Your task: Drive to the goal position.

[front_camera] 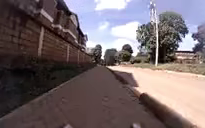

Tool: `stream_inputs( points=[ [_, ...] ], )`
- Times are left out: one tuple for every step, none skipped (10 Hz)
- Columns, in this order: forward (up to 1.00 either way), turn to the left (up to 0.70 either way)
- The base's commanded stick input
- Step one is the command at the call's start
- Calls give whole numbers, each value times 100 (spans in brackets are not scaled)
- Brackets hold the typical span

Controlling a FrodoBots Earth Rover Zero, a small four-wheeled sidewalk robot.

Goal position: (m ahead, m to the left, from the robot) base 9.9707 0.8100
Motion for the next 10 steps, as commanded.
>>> stream_inputs(
  points=[
    [100, 0],
    [100, 0],
    [100, 0],
    [100, 0],
    [100, 0],
    [100, 0],
    [100, 0],
    [100, 0],
    [100, 0],
    [100, 0]
  ],
)
